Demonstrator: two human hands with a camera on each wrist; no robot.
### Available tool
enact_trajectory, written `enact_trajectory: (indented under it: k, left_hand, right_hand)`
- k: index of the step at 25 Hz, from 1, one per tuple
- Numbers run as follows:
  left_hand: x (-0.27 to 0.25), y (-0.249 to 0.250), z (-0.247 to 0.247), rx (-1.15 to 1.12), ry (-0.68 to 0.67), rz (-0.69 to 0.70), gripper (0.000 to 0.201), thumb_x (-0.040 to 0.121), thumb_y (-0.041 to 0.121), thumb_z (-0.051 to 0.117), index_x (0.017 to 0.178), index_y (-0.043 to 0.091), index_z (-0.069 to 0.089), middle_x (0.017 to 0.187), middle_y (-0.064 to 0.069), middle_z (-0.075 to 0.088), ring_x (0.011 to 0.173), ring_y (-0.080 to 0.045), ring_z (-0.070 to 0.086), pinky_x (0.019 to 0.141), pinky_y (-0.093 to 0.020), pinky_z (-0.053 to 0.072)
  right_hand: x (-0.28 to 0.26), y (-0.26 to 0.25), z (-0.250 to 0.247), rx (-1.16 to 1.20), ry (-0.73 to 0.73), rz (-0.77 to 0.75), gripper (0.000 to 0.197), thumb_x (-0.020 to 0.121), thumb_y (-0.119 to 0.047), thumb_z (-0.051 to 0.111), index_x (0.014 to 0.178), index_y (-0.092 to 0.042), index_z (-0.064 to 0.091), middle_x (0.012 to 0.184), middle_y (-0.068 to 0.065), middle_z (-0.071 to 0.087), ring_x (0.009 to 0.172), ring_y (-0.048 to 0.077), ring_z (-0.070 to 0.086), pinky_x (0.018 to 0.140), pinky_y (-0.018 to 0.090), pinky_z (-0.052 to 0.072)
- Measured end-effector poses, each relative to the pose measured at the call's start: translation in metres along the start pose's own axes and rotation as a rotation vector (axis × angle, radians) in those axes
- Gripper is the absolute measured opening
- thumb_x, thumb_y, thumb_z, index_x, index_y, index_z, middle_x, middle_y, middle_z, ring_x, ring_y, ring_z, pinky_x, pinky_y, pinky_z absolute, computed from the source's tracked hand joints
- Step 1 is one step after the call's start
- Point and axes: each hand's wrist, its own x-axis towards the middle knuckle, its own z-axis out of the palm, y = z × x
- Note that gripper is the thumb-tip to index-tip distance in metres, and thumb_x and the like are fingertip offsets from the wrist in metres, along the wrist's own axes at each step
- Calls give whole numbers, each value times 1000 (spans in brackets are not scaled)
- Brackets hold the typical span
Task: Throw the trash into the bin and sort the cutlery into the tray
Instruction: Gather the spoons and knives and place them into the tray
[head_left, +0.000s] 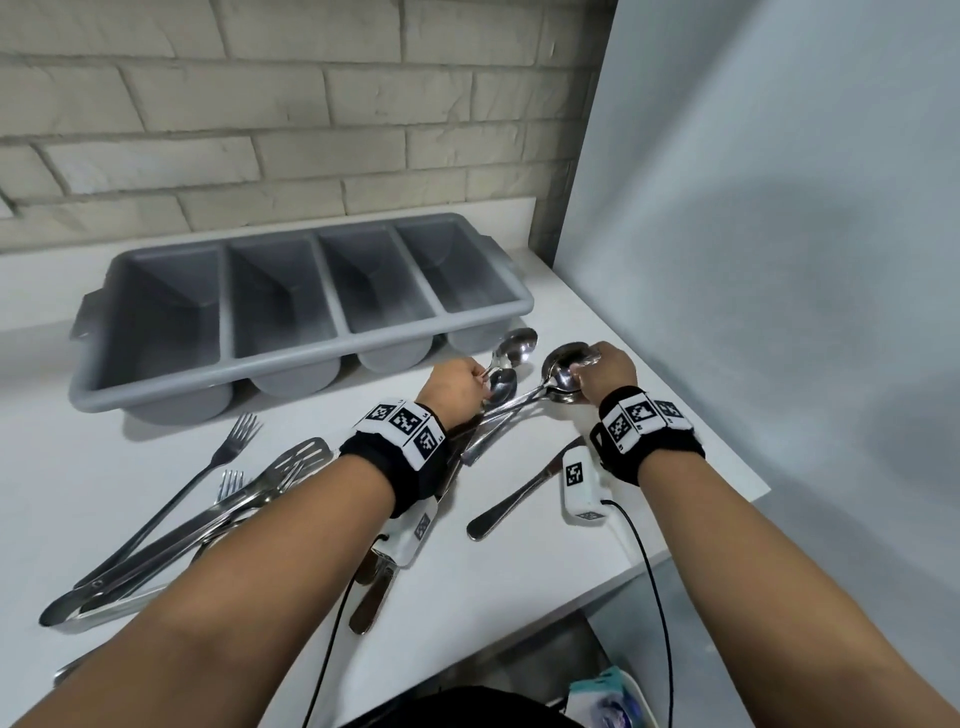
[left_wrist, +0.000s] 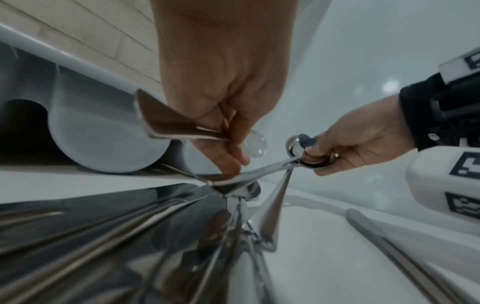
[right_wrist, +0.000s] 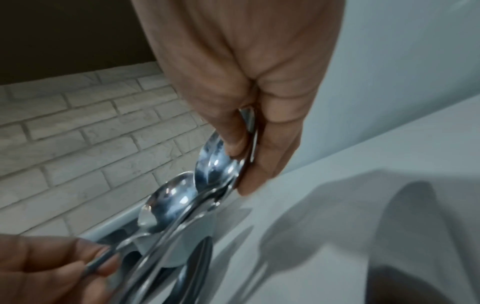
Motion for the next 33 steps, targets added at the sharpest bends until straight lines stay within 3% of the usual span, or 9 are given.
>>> enact_trajectory:
  k: [5,9,13,15,18,22,25,30,33]
  left_hand:
    - [-2,12,2,77,55,166,19,92,10,39,95,15,57,101,-12,70,90,-29,63,87,-36,50]
    - [-8,19,0,-101,-25,193,9,98,17,41,100,13,49,85,-5,62,52,-14,59,55,-22,51]
    - [-6,17,-12,-47,-27,185,26,89,14,58,114,10,56,97,-3,62,83,-19,59,83,-31,50]
    - [-6,12,-18,-20,12,138,23,90,13,57,112,9,58,99,-7,65,88,-20,58,85,-29,46]
    - [-8,0,-21,-7,77,68,9,91,13,52,100,14,56,101,-10,70,87,-24,63,84,-33,50]
    - [-11,-11,-26,10,127,5,13,95,17,46,102,11,55,85,-1,66,72,-17,55,70,-26,39]
    - [-17,-15,-30,30,117,-15,18,95,17,46,107,9,57,87,-2,68,71,-14,54,71,-23,37]
    - [-17,-21,-32,44,109,-48,23,94,15,49,113,5,58,107,-13,70,85,-20,57,77,-22,37]
    - [-15,-22,-29,42,128,-62,25,92,15,51,114,6,58,104,-13,68,97,-29,62,81,-25,41]
  right_hand:
    - [1,-17,2,292,15,-52,25,82,-2,56,106,2,61,112,22,66,107,34,61,86,32,47]
    - [3,-37,2,380,61,-62,27,84,-2,57,110,2,61,115,20,65,107,32,60,88,28,46]
    - [8,-45,7,563,-53,-29,8,84,-7,62,86,1,63,90,17,65,89,32,64,66,31,56]
    - [10,-45,12,667,-187,56,26,91,-25,56,73,-7,55,86,13,59,74,30,62,49,30,57]
    - [11,-41,24,643,-282,178,44,97,-43,31,89,-7,54,83,8,56,59,21,52,58,36,52]
    - [10,-33,46,92,-339,67,31,93,-18,46,62,-12,43,84,10,51,82,24,53,81,36,50]
    - [10,-37,54,-60,-354,9,16,86,-16,60,76,-3,60,81,10,57,78,23,52,64,26,47]
    - [13,-46,52,-96,-420,-44,29,88,-10,56,112,4,63,117,16,67,90,26,62,69,27,51]
    - [15,-47,45,119,-418,-68,25,90,1,51,112,5,62,115,24,65,84,31,63,84,40,57]
